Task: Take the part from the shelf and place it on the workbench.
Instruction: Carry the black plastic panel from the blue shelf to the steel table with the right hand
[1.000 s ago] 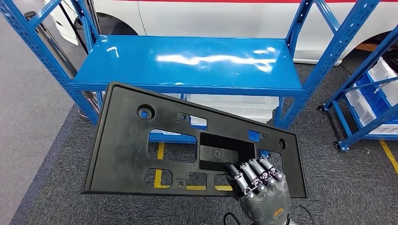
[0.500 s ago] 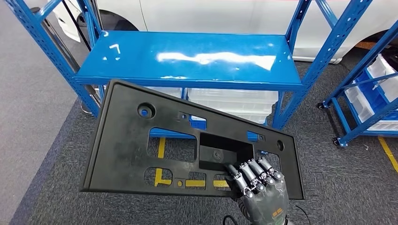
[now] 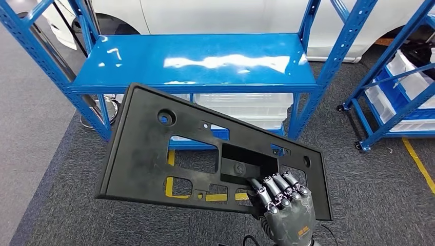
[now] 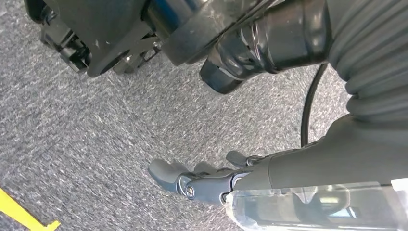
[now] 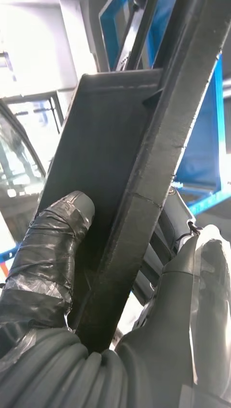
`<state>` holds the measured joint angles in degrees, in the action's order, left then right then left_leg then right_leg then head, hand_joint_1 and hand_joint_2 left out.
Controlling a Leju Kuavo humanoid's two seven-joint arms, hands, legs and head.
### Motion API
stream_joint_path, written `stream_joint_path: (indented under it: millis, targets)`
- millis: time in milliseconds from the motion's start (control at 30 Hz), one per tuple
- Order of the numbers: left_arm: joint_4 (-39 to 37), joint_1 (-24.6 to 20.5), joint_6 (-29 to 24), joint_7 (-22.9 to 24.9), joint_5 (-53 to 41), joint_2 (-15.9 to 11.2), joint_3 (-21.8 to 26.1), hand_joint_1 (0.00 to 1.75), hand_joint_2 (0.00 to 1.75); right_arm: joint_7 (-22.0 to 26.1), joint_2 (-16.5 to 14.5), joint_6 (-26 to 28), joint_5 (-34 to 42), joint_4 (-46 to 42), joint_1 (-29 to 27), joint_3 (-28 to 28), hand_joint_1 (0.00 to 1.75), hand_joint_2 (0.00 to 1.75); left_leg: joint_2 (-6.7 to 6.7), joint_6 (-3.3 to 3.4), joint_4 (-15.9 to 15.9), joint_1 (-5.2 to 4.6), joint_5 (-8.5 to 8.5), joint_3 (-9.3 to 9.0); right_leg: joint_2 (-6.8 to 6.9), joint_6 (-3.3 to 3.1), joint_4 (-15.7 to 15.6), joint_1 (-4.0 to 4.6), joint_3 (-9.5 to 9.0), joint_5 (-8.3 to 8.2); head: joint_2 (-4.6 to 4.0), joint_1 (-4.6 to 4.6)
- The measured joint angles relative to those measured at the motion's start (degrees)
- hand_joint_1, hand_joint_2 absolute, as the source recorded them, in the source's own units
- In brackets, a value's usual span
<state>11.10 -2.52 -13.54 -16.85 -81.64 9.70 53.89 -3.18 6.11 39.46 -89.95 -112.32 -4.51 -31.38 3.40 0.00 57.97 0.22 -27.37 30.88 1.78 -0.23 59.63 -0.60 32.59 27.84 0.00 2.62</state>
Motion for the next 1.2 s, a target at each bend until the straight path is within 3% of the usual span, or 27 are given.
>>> stream_joint_path:
  millis: [67, 100, 167, 200, 233, 267, 300, 367, 400, 467, 533, 600, 700, 733, 767, 800, 833, 900, 933, 1033, 1100, 1200]
  targets:
    - [0.0, 0.0, 0.0, 0.0, 0.0, 0.0, 0.1, 0.00, 1.75, -0.3, 0.0, 0.0, 0.0, 0.0, 0.0, 0.0, 1.75, 1.75, -0.69, -0.63, 1.5, 0.23, -1.36, 0.65, -0.61, -0.83, -0.2, -0.11, 0.20, -0.39, 0.00, 0.01]
    - [0.0, 0.0, -0.1, 0.0, 0.0, 0.0, 0.1, 0.00, 1.75, -0.4, 0.0, 0.0, 0.0, 0.0, 0.1, -0.1, 1.75, 1.75, -1.43, -0.87, 3.8, 0.32, -2.95, 1.64, -0.86, -1.21, -0.3, -0.18, 0.31, -0.59, 0.00, 0.00]
    - [0.0, 0.0, -0.1, 0.0, 0.0, 0.0, 0.2, 0.00, 1.75, -0.4, 0.0, 0.0, 0.0, 0.0, 0.1, -0.1, 1.75, 1.75, -2.63, -1.14, 11.2, 0.39, -6.93, 4.86, -1.42, -1.70, -0.3, -0.08, 0.66, -0.83, 0.00, -0.02]
    - [0.0, 0.0, -0.2, 0.0, 0.0, 0.0, 0.3, 0.00, 1.75, -0.5, 0.0, 0.0, 0.0, 0.0, 0.1, -0.1, 1.75, 1.75, -2.81, -1.17, 14.6, 0.39, -8.21, 6.32, -1.79, -1.80, -0.3, 0.00, 0.80, -0.92, 0.00, -0.01]
    - [0.0, 0.0, -0.2, 0.1, 0.0, 0.0, 0.3, 0.00, 1.75, -0.5, 0.0, 0.0, 0.0, 0.0, 0.0, -0.1, 1.75, 1.75, -2.87, -1.11, 16.5, 0.39, -8.44, 7.03, -2.24, -1.85, -0.3, 0.09, 0.88, -0.98, 0.00, -0.01]
    - [0.0, 0.0, -0.2, 0.0, 0.0, 0.0, 0.4, 0.00, 1.75, -0.5, 0.0, 0.0, 0.0, 0.0, 0.0, -0.1, 1.75, 1.75, -2.91, -0.97, 16.1, 0.39, -7.51, 6.67, -2.76, -1.85, -0.2, 0.15, 0.89, -1.02, 0.00, -0.01]
    - [0.0, 0.1, -0.3, -0.3, 0.0, -0.1, 0.4, 0.00, 1.75, -0.4, 0.1, 0.0, 0.2, 0.0, 0.0, -0.1, 1.75, 1.75, -3.11, -0.73, 13.5, 0.39, -5.66, 5.27, -3.32, -1.82, -0.1, 0.20, 0.85, -1.05, 0.00, -0.01]
    - [0.0, 0.2, -0.4, -1.5, 0.0, -0.2, 0.5, 0.00, 1.75, 0.2, 0.0, 0.0, 0.9, 0.0, 0.1, -0.1, 1.75, 1.75, -4.74, -0.03, 5.5, 0.37, -1.91, 1.45, -4.31, -1.63, 0.0, 0.33, 0.85, -1.14, 0.00, 0.00]
    - [0.0, 0.2, -0.5, -2.1, 0.0, -0.2, 0.6, 0.00, 1.75, 0.8, -0.1, 0.0, 1.4, 0.0, 0.2, -0.1, 1.75, 1.75, -5.57, 0.22, 2.5, 0.35, -1.05, 0.13, -4.75, -1.40, 0.1, 0.34, 1.06, -1.26, 0.00, -0.01]
    - [0.0, 0.0, -0.6, -2.8, 0.0, -0.2, 0.7, 0.00, 1.75, 1.9, -0.4, 0.0, 2.1, 0.0, 0.2, -0.1, 1.75, 1.75, -6.30, 0.47, 0.3, 0.22, -0.98, -0.63, -5.51, -0.68, 0.1, 0.25, 1.65, -1.66, 0.00, 0.01]
    - [0.0, -0.2, -0.7, -3.1, 0.0, -0.1, 0.7, 0.00, 1.75, 3.1, -0.7, 0.0, 2.7, -0.1, 0.1, 0.1, 1.75, 1.75, -5.39, 0.81, -0.4, 0.39, -0.56, -0.73, -5.92, 0.05, 0.1, 0.21, 1.96, -1.92, 0.00, 0.02]
    - [0.0, -0.1, -0.8, -3.1, 0.0, 0.2, 0.7, 0.00, 1.75, 4.2, -1.0, 0.0, 3.3, -0.1, 0.0, 0.5, 1.75, 1.75, -4.29, 1.44, -1.1, 0.73, 0.01, -0.86, -4.50, 0.65, 2.4, 0.33, 3.04, -0.26, 0.00, 0.16]
    - [0.0, -0.1, -0.9, -3.1, 0.0, 0.2, 0.7, 0.00, 1.75, 6.0, -1.4, 0.0, 4.4, -0.2, -0.5, 1.4, 1.75, 1.75, -2.62, 1.83, -1.3, 0.71, 0.19, -0.66, -2.53, 1.48, 12.4, -0.08, 7.66, 5.07, 0.00, 0.29]
    - [0.0, -0.1, -0.9, -3.1, 0.0, 0.2, 0.7, 0.00, 1.75, 6.7, -1.6, 0.0, 4.8, -0.2, -0.7, 1.8, 1.75, 1.75, -2.05, 1.81, -1.2, 0.70, 0.17, -0.60, -2.41, 1.72, 14.9, -0.26, 8.71, 5.76, 0.00, 0.30]
    - [0.0, -0.1, -0.9, -3.1, 0.0, 0.2, 0.7, 0.00, 1.75, 7.4, -1.8, 0.0, 5.2, -0.2, -1.0, 2.2, 1.75, 1.75, -1.50, 1.75, -1.1, 0.71, 0.13, -0.58, -2.30, 1.90, 15.4, -0.42, 8.84, 5.45, 0.00, 0.30]
    - [0.0, -0.1, -0.8, -3.1, 0.0, 0.2, 0.7, 0.00, 1.75, 8.4, -2.1, 0.0, 5.7, -0.2, -1.2, 2.6, 1.75, 1.75, -0.97, 1.62, -1.0, 0.73, 0.05, -0.61, -2.05, 2.01, 13.7, -0.56, 7.79, 4.11, 0.00, 0.30]
    - [0.0, -0.1, -0.8, -3.1, 0.0, 0.3, 0.7, 0.00, 1.75, 9.4, -2.5, 0.0, 6.2, -0.2, -1.5, 3.1, 1.75, 1.75, -0.49, 1.42, -0.9, 0.75, -0.10, -0.67, -1.45, 2.05, 10.0, -0.67, 5.71, 2.11, 0.00, 0.30]
    - [0.0, -0.1, -0.8, -3.1, 0.0, 0.3, 0.7, 0.00, 1.75, 12.0, -3.6, 0.0, 7.7, -0.4, -2.0, 4.2, 1.75, 1.75, 0.22, 0.80, -0.4, 0.55, -0.53, -0.70, 0.42, 1.61, 2.7, -0.45, 1.88, -0.26, 0.00, 0.29]
    - [0.0, -0.2, -0.8, -3.1, 0.0, 0.3, 0.7, 0.00, 1.75, 13.6, -4.2, 0.0, 8.6, -0.5, -2.3, 4.8, 1.75, 1.75, 0.51, 0.46, -0.2, 0.42, -0.69, -0.71, 0.98, 1.24, 0.8, -0.27, 0.99, -0.58, 0.00, 0.26]
    - [0.0, -0.3, -0.9, -3.1, 0.0, 0.3, 0.7, 0.00, 1.75, 20.2, -6.8, 0.0, 12.8, -0.7, -3.8, 7.5, 1.75, 1.75, 1.19, -0.55, -0.2, 0.40, -0.90, -0.82, 0.11, 0.04, 0.2, -0.02, 1.08, -0.55, 0.00, 0.20]
    - [0.0, -0.4, -0.9, -3.1, 0.0, 0.3, 0.7, 0.00, 1.75, 25.7, -9.0, 0.0, 16.1, -0.7, -4.8, 9.8, 1.75, 1.75, 0.12, -1.14, 1.4, 0.61, -2.46, -0.22, -0.70, -0.74, -0.1, -0.18, 1.16, -0.85, 0.00, 0.18]
    - [0.0, -0.4, -0.9, -3.2, 0.0, 0.3, 0.7, 0.00, 1.75, 32.8, -12.4, 0.0, 20.4, -0.7, -6.0, 13.0, 1.75, 1.75, -2.39, -1.48, 11.6, 0.70, -8.12, 4.19, -1.98, -1.40, -0.2, -0.14, 1.40, -1.13, 0.00, 0.14]
